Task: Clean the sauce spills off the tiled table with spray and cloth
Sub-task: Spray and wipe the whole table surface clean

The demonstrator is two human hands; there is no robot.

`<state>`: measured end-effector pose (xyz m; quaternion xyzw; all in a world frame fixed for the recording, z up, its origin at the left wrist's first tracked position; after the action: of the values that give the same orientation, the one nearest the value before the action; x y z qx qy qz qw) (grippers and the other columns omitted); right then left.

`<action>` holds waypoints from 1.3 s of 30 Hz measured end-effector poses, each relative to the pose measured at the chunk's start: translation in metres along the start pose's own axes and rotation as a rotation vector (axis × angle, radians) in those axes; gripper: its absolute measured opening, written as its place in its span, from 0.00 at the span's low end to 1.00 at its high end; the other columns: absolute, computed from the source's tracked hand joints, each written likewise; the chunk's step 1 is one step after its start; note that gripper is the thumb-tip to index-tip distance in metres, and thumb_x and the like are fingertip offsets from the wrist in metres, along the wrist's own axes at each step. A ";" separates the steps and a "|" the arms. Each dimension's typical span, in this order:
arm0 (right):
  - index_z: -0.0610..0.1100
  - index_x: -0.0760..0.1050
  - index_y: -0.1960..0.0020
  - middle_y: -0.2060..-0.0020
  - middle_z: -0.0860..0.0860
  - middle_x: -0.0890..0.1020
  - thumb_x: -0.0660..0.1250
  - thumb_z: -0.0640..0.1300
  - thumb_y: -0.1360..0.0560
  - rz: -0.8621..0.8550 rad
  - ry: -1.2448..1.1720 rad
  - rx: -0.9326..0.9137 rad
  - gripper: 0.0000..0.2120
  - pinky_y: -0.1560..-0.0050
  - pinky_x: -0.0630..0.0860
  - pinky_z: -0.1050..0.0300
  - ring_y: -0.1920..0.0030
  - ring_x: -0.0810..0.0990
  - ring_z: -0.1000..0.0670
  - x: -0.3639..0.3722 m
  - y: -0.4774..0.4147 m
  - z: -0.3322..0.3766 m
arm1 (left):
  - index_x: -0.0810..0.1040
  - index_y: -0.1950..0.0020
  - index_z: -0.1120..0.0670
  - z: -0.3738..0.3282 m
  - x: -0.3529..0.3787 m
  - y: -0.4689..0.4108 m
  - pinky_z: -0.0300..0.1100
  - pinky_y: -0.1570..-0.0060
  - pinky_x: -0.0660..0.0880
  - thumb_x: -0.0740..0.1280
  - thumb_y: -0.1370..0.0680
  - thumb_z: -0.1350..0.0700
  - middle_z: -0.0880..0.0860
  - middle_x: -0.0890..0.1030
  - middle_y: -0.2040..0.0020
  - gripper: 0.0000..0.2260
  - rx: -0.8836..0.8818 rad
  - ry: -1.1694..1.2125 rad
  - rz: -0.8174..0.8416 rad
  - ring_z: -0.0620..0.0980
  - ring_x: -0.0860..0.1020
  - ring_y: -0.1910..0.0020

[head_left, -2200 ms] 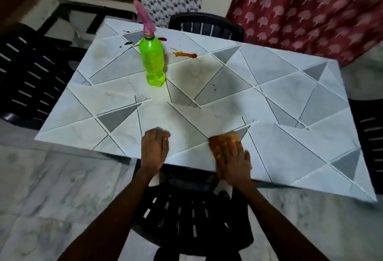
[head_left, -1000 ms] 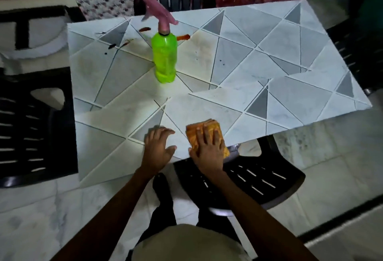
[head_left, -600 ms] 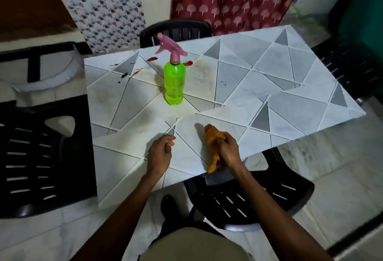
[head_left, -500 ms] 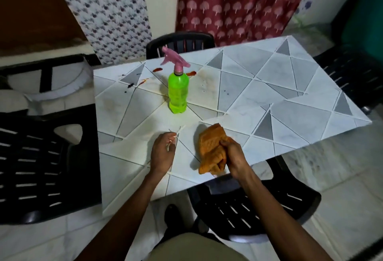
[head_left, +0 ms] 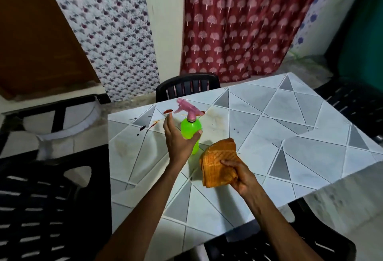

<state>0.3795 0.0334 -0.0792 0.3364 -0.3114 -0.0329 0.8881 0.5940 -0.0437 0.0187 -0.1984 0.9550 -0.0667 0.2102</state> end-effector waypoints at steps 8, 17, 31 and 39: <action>0.36 0.73 0.32 0.38 0.35 0.80 0.67 0.30 0.30 -0.081 -0.086 -0.076 0.26 0.52 0.84 0.45 0.44 0.83 0.38 0.002 -0.015 0.019 | 0.62 0.27 0.53 -0.013 0.034 -0.043 0.41 0.48 0.72 0.78 0.32 0.49 0.52 0.68 0.34 0.39 -0.046 0.075 0.073 0.50 0.74 0.37; 0.37 0.74 0.33 0.39 0.36 0.81 0.67 0.30 0.29 -0.196 -0.126 -0.125 0.24 0.44 0.80 0.42 0.41 0.81 0.37 -0.063 0.003 0.041 | 0.66 0.31 0.55 -0.039 0.069 -0.030 0.37 0.53 0.74 0.77 0.30 0.58 0.46 0.69 0.41 0.32 0.113 0.114 0.255 0.36 0.73 0.53; 0.35 0.69 0.27 0.35 0.36 0.78 0.64 0.31 0.32 -0.396 -0.186 -0.212 0.33 0.51 0.84 0.47 0.46 0.83 0.39 -0.265 -0.022 0.131 | 0.67 0.34 0.58 -0.068 0.163 0.051 0.36 0.45 0.75 0.76 0.29 0.64 0.53 0.72 0.37 0.28 0.068 0.209 0.513 0.28 0.74 0.48; 0.34 0.74 0.33 0.44 0.38 0.82 0.64 0.32 0.24 -0.472 0.142 -0.184 0.19 0.54 0.82 0.47 0.51 0.83 0.40 -0.312 -0.041 0.152 | 0.67 0.32 0.51 -0.073 0.172 0.072 0.55 0.43 0.77 0.76 0.32 0.52 0.50 0.73 0.39 0.31 0.078 0.233 0.503 0.57 0.77 0.46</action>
<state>0.0473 -0.0024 -0.1821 0.3192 -0.1569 -0.2437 0.9023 0.3943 -0.0452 0.0052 0.0623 0.9886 -0.0715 0.1166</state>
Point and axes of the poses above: each hand's wrist, its own y-axis away from the middle knuckle, its own x-axis out of the palm, z = x × y, the point moved 9 cm from there along -y, towards the middle knuckle
